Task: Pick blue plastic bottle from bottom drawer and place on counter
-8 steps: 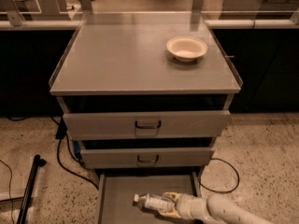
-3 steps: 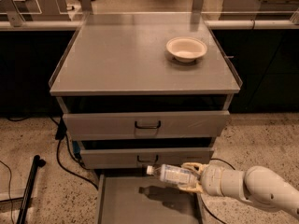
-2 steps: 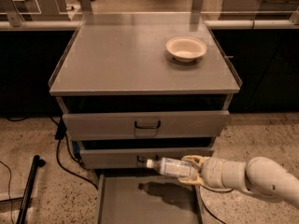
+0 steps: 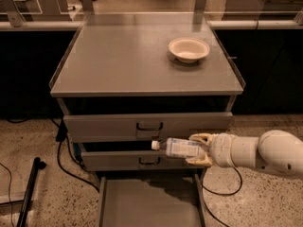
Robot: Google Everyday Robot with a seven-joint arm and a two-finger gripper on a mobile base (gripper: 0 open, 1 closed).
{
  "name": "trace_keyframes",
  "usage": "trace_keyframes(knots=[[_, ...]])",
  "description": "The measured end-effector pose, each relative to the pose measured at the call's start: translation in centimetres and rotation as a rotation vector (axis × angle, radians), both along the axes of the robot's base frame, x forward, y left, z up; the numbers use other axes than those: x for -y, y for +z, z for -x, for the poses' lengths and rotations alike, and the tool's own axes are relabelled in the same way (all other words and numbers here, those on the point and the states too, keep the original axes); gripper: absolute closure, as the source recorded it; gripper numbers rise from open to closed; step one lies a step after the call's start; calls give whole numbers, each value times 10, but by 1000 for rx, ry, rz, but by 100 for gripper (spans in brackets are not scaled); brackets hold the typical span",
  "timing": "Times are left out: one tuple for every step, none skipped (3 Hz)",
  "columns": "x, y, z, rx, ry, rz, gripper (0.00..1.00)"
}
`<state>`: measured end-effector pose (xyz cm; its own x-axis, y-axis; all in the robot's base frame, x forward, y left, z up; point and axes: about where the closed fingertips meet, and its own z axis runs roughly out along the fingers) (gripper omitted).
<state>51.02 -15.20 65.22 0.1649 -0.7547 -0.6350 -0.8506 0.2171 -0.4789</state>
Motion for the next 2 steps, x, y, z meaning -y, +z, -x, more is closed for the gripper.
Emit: trace_keyframes(knots=[[3, 51, -7, 42, -3, 48, 100], [2, 113, -20, 81, -5, 70, 100]])
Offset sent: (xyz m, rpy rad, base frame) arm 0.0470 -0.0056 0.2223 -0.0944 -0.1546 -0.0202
